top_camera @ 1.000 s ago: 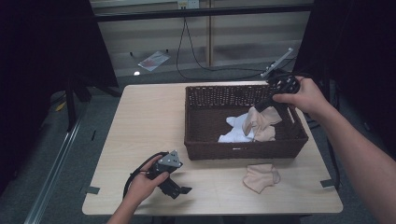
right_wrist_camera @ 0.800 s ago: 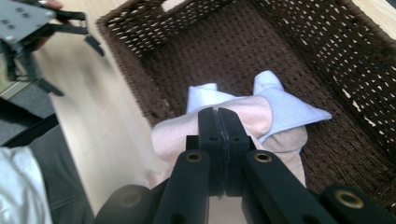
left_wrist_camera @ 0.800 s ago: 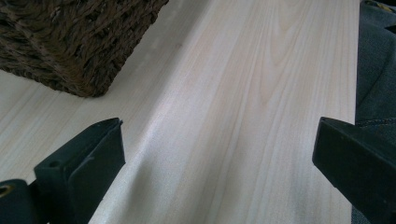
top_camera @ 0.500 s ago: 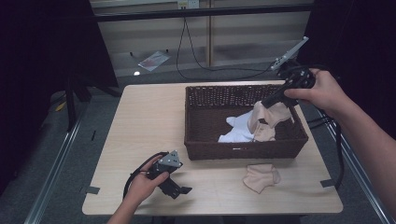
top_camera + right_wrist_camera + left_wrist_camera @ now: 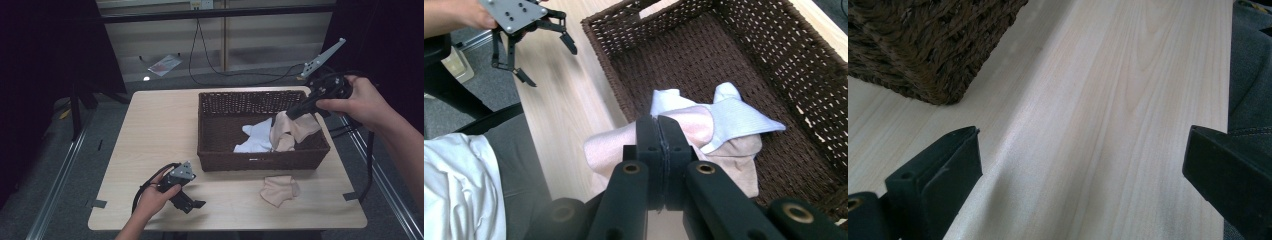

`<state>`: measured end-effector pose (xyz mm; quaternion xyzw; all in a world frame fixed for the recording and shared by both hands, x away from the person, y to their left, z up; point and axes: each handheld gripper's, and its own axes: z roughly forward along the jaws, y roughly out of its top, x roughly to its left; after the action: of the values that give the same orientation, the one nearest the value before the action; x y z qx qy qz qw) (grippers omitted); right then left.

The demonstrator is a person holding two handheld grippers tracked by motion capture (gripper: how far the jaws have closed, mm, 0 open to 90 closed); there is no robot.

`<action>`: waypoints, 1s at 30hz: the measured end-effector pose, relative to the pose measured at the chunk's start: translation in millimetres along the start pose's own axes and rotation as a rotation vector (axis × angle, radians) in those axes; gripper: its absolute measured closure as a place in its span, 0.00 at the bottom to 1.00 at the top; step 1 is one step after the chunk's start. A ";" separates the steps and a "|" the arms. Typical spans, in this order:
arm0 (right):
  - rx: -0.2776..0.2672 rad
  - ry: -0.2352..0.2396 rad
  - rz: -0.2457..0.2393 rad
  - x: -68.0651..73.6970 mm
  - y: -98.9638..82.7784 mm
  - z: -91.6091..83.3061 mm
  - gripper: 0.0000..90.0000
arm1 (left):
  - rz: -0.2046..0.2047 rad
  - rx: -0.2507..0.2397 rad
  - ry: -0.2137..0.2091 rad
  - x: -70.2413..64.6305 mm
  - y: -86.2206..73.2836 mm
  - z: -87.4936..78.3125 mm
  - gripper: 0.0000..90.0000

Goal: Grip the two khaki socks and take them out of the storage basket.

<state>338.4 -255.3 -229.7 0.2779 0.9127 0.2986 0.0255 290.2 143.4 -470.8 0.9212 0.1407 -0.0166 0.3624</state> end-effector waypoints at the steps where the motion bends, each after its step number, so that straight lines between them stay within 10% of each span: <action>1: 0.000 0.007 -0.007 1.5 -0.9 0.0 1.00 | 0.000 -0.002 0.002 -0.2 0.0 0.2 0.02; 30: 0.041 0.106 -0.092 30.5 -25.3 37.3 1.00 | -0.004 0.000 0.008 -1.3 0.6 0.4 0.02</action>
<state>308.1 -236.5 -270.8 0.2200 0.9304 0.2928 -0.0150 289.2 142.3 -470.5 0.9210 0.1440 -0.0136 0.3617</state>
